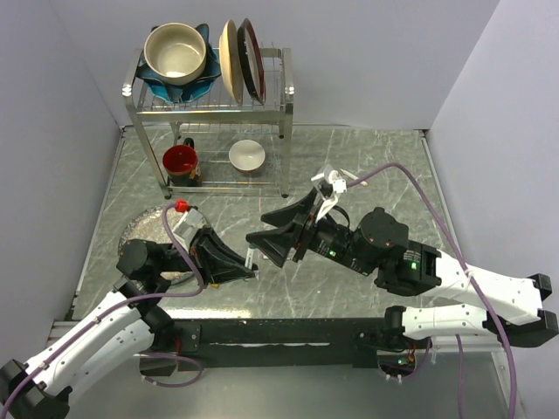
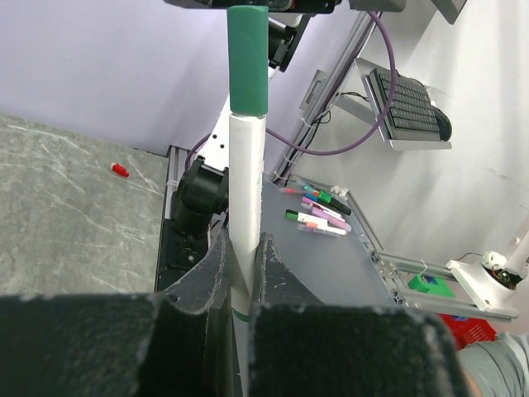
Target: Insert the pens into the pen caps
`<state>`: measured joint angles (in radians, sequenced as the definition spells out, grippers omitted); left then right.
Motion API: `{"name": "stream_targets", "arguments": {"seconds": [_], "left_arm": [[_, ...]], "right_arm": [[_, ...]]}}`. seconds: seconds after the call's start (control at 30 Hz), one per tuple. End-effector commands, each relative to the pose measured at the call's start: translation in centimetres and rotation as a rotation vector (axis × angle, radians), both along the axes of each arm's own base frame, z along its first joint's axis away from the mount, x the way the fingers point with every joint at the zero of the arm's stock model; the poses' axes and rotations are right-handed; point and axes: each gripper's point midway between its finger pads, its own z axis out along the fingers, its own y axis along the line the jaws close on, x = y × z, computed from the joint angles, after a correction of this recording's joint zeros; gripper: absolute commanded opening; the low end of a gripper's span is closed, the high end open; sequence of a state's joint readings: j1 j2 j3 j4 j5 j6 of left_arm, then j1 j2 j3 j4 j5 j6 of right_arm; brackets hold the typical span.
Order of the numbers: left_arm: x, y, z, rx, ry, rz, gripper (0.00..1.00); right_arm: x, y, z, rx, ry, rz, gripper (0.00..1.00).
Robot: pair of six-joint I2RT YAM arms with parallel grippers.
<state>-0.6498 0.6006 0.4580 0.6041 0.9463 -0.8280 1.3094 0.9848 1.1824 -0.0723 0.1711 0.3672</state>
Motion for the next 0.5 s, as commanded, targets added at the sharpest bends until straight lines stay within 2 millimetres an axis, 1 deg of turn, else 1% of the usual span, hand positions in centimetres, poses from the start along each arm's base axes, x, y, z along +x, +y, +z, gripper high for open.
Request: {"name": "stream_targets", "arguments": {"seconds": [0.0, 0.03, 0.17, 0.33, 0.37, 0.43, 0.47], "left_arm": [[-0.3, -0.1, 0.0, 0.007, -0.031, -0.023, 0.01], [-0.3, -0.1, -0.1, 0.008, -0.031, -0.022, 0.01], [-0.3, -0.1, -0.1, 0.010, -0.033, -0.021, 0.01], [-0.3, 0.0, 0.0, 0.009, -0.036, -0.013, 0.01], [-0.3, -0.1, -0.1, 0.012, -0.033, -0.015, 0.01], [-0.3, 0.0, -0.1, 0.010, -0.033, -0.012, 0.01], [0.0, -0.1, -0.1, 0.010, -0.028, -0.002, 0.01]], "right_arm": [[0.0, 0.8, 1.4, 0.002, -0.030, 0.023, 0.67], [0.0, 0.9, 1.7, 0.007, -0.030, 0.026, 0.66], [-0.1, 1.7, 1.3, -0.002, -0.023, 0.042, 0.58], [0.1, 2.0, 0.6, -0.012, -0.011, 0.036, 0.43], [0.1, 2.1, 0.6, -0.012, -0.010, 0.037, 0.37], [0.0, 2.3, 0.3, -0.016, -0.007, 0.047, 0.29], [-0.1, 2.4, 0.1, -0.018, -0.003, 0.053, 0.19]]}}
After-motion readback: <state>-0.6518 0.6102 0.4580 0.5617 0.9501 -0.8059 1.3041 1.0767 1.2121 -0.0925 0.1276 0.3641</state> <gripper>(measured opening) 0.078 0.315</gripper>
